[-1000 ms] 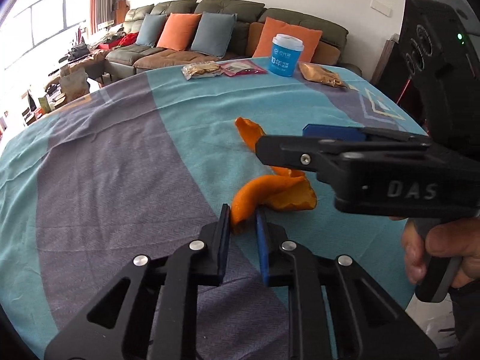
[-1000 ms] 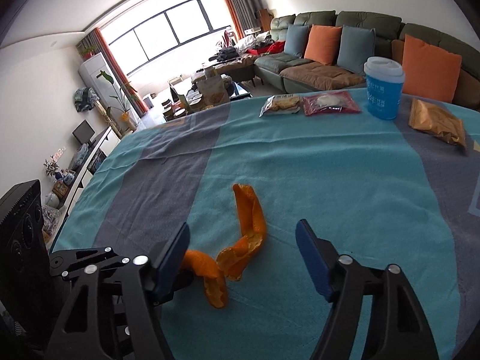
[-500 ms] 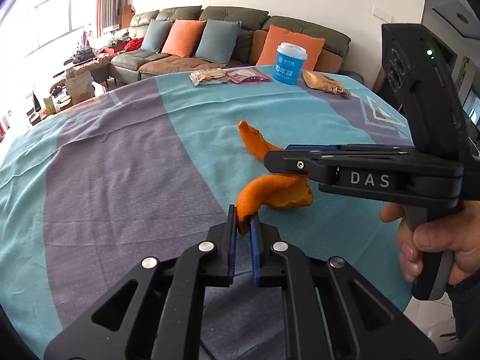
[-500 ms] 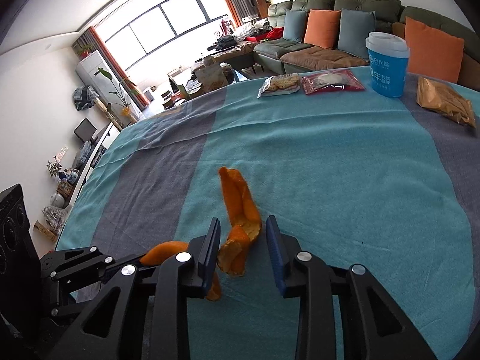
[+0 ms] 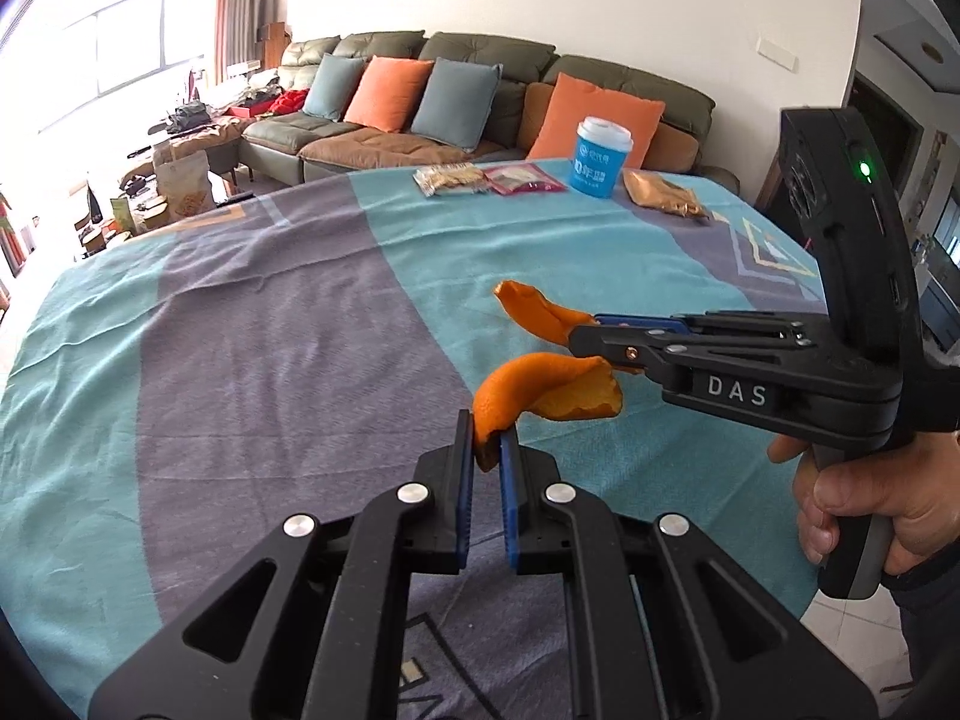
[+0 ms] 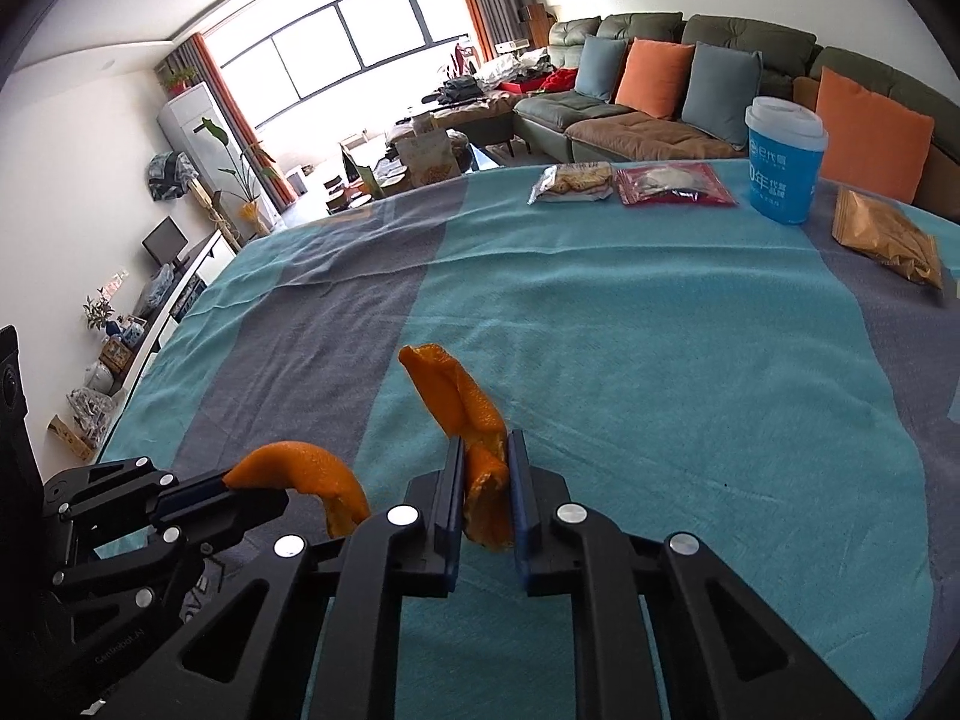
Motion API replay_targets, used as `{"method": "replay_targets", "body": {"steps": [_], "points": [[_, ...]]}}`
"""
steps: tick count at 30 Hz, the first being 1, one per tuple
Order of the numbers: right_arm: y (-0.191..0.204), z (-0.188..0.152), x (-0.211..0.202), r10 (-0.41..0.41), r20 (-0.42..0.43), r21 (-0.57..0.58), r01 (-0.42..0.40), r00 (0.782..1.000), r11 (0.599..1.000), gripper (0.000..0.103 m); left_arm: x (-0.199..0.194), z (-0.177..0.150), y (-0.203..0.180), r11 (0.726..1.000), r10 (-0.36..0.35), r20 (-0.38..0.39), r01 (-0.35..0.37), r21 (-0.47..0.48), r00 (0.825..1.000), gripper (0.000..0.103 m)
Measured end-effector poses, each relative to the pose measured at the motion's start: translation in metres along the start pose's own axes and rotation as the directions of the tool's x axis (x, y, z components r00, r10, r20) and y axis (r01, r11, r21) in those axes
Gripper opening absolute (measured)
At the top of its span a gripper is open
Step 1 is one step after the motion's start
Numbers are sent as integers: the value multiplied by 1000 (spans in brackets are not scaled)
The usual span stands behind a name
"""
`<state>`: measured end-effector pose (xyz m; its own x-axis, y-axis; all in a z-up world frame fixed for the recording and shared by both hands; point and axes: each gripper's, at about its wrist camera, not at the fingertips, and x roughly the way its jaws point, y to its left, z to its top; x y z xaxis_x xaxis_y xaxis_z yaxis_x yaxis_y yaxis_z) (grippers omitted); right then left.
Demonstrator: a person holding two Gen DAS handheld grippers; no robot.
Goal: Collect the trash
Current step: 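Carry both orange peels over the teal trash bin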
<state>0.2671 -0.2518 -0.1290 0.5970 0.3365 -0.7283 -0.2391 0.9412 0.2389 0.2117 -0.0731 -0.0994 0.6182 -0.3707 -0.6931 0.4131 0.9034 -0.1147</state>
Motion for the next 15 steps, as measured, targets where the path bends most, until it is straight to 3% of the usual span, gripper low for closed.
{"method": "replay_targets", "body": {"steps": [15], "points": [[53,12,-45,69,105,-80,-61,992,995,11,-76,-6,31,994,71,139,-59,-91,988,8]]}}
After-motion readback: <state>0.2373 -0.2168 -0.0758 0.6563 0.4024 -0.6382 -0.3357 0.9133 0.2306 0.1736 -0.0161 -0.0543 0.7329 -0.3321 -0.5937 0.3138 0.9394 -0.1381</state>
